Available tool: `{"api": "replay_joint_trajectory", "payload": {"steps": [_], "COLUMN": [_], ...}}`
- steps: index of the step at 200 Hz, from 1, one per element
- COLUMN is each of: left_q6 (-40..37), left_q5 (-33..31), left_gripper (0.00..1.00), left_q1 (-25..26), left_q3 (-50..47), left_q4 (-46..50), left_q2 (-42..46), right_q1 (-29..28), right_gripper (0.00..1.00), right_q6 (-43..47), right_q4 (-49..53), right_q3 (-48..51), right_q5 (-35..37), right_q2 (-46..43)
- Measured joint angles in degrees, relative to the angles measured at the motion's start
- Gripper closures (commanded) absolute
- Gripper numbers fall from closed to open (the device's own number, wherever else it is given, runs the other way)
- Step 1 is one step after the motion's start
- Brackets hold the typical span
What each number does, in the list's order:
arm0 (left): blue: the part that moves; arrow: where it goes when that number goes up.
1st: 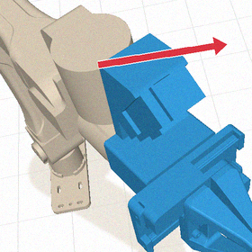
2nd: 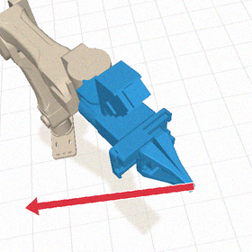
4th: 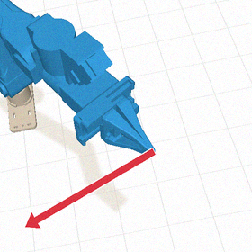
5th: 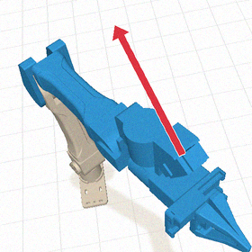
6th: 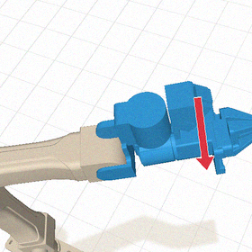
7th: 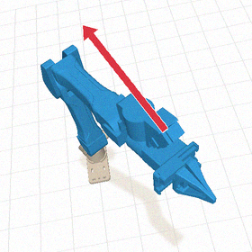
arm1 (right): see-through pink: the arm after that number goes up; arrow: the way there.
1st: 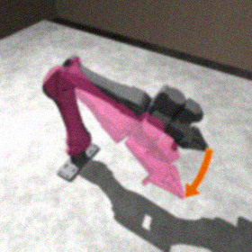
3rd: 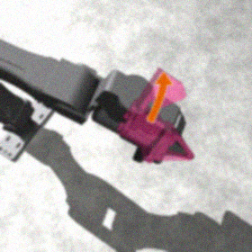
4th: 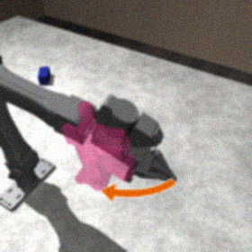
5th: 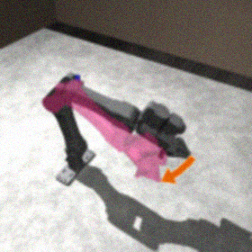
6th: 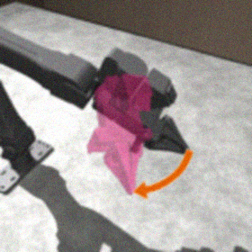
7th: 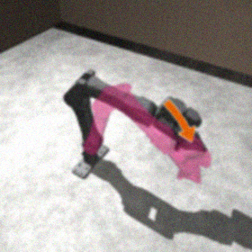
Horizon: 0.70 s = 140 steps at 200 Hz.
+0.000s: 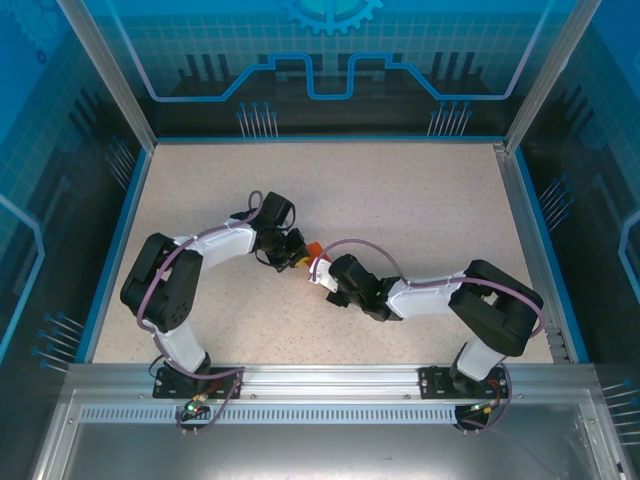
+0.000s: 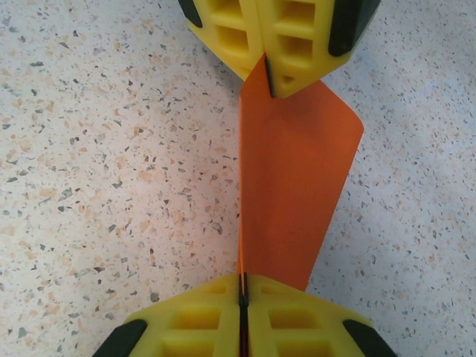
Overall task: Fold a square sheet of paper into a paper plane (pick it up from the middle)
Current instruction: Fold the wing for the fifth time at the center of the table.
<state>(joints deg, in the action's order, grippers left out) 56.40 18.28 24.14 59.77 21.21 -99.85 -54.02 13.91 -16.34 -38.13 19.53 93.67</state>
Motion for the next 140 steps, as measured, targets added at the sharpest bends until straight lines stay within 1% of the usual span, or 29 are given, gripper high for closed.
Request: {"api": "replay_joint_trajectory", "payload": {"steps": [10, 21, 42, 45, 53, 56, 73, 87, 113, 140], "left_q6": [0.0, -0.1, -1.1, -1.0, -1.1, -1.6, -1.5, -1.6, -2.3, -2.4], "left_q5": [0.0, 0.0, -0.5, -0.7, -0.9, -1.0, -2.1, -3.3, -6.1, -8.4], "left_gripper": [0.95, 0.87, 0.8, 0.77, 0.65, 0.62, 0.6, 0.47, 0.39, 0.39], "left_q1": [0.0, 0.0, 0.0, 0.0, 0.0, 0.0, -0.2, -0.5, -1.0, -1.0], "left_q3": [0.0, 0.0, 0.0, 0.0, -0.1, -0.2, -1.1, -2.2, -4.7, -7.5], "left_q4": [0.0, 0.0, 0.0, 0.0, 0.0, 0.0, 0.1, 0.5, 1.0, 1.3], "left_q2": [0.0, 0.0, 0.5, 0.6, 1.2, 1.5, 4.0, 6.4, 11.5, 16.3], "right_q1": [0.0, 0.0, 0.1, 0.1, 0.1, 0.1, 0.1, 0.3, 1.5, 4.4], "right_gripper": [1.0, 1.0, 1.0, 1.0, 1.0, 1.0, 1.0, 1.0, 1.0, 1.0], "right_q6": [-0.7, -1.2, -4.5, -5.0, -6.4, -7.2, -10.6, -13.6, -20.0, -27.2], "right_q4": [0.0, 0.1, 1.3, 1.5, 2.2, 2.4, 3.5, 3.9, 4.3, 4.2], "right_q3": [0.0, -0.1, -0.9, -1.1, -1.7, -1.9, -3.2, -4.0, -4.4, -4.4], "right_q5": [0.0, -0.2, -1.4, -1.7, -2.4, -2.8, -5.1, -6.8, -10.8, -16.8], "right_q2": [0.0, 0.0, 0.3, 0.3, 0.6, 0.7, 1.3, 1.8, 2.4, 3.2]}}
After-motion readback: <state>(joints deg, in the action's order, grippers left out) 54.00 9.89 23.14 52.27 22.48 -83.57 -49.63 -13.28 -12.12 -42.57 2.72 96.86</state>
